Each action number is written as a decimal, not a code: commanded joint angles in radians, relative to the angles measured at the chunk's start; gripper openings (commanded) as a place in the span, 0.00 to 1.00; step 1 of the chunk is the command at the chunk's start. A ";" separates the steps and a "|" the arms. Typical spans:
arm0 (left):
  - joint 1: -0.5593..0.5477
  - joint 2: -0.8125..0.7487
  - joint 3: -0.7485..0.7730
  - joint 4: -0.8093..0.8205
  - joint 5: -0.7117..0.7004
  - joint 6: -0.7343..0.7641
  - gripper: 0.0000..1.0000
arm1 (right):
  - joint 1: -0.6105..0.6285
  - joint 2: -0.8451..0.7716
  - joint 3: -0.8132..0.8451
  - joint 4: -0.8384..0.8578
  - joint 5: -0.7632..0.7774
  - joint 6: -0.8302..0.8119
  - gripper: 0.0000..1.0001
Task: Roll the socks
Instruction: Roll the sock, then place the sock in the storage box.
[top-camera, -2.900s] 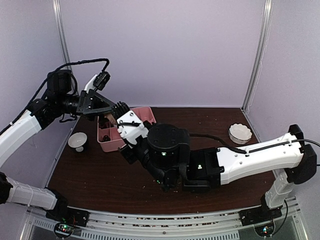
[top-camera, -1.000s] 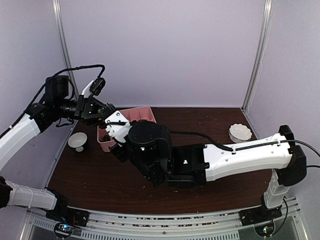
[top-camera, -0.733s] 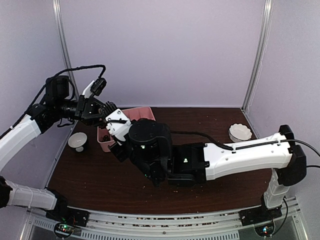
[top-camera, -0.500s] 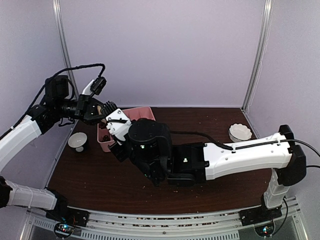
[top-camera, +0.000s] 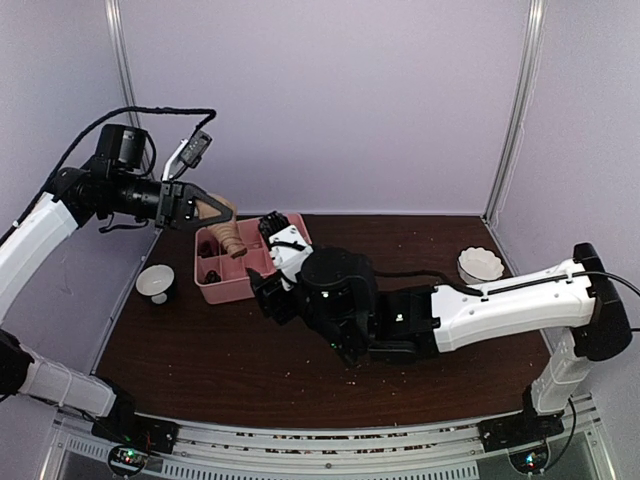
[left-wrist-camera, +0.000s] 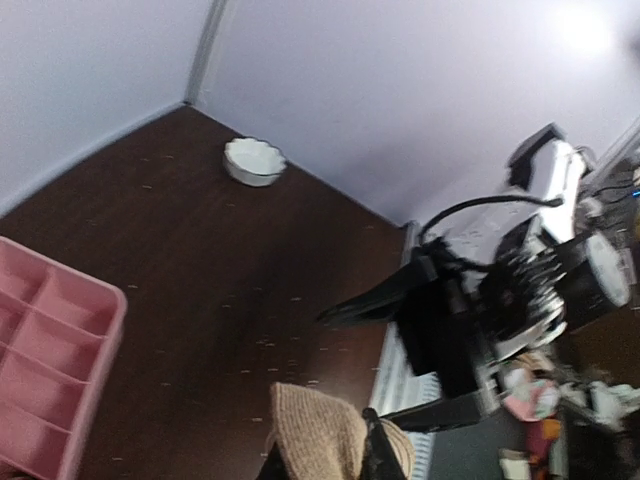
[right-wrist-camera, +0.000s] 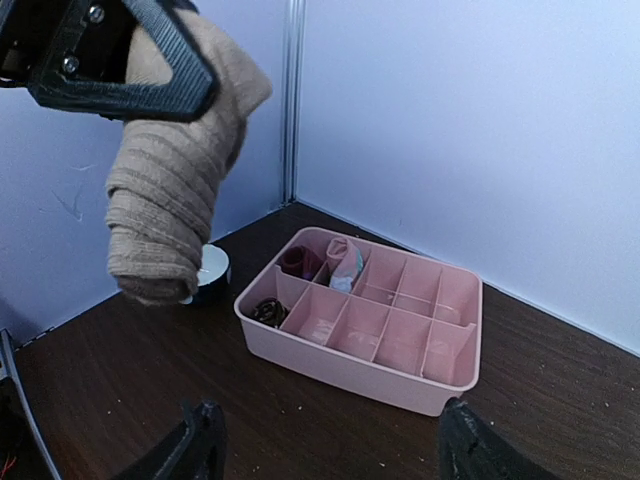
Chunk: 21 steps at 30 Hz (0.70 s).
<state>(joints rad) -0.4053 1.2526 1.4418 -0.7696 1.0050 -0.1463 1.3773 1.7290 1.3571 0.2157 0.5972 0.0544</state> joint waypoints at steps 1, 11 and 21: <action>0.013 -0.017 -0.032 -0.041 -0.503 0.345 0.00 | -0.008 -0.150 -0.117 0.030 0.056 0.094 0.73; 0.013 0.173 -0.167 0.297 -0.985 0.338 0.00 | -0.009 -0.307 -0.316 -0.042 0.163 0.237 0.71; 0.013 0.425 -0.149 0.498 -1.041 0.355 0.00 | -0.008 -0.306 -0.330 -0.077 0.140 0.244 0.69</action>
<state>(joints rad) -0.3981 1.6150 1.2568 -0.4030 0.0170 0.1856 1.3655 1.4258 1.0080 0.1749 0.7227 0.2806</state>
